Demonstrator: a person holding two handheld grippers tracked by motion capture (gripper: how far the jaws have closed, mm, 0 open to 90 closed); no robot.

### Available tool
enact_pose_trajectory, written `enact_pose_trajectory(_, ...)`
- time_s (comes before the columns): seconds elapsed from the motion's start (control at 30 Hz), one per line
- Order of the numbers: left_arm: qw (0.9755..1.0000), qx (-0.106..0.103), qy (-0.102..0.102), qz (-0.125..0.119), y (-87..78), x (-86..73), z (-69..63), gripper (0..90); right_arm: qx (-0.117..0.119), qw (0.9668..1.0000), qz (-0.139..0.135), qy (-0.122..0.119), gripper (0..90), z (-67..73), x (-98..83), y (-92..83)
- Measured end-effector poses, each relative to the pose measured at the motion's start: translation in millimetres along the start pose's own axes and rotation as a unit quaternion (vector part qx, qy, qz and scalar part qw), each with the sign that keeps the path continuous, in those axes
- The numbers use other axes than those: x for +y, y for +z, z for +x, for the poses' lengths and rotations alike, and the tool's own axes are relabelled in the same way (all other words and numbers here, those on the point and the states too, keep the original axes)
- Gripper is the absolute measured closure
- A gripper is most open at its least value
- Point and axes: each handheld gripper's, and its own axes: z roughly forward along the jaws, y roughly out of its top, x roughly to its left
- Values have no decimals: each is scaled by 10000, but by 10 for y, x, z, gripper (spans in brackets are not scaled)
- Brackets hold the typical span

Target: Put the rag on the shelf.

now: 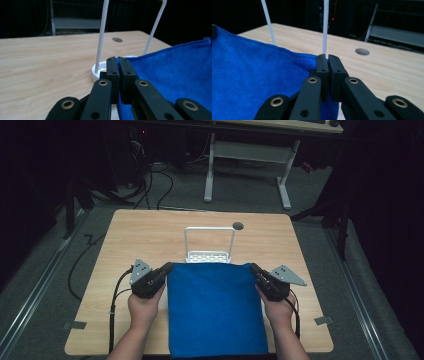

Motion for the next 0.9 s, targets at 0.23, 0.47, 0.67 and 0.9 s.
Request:
enact_pose_trajectory(0.23, 9991, -27, 7, -411, -144, 163, -30, 883, 19, 9992, -399, -40, 881, 86, 178, -168)
enact_pose_trajectory(0.47, 9972, -23, 105, -739, -226, 384, -79, 883, -51, 9974, -708, -102, 882, 112, 365, -272)
enact_pose_trajectory(0.67, 9948, 41, 271, -981, -286, 615, -121, 883, -110, 9947, -1001, -197, 881, 135, 576, -346)
enact_pose_trajectory(0.9, 9916, 94, 460, -1209, -328, 871, -171, 884, -112, 9918, -1244, -273, 881, 158, 795, -392)
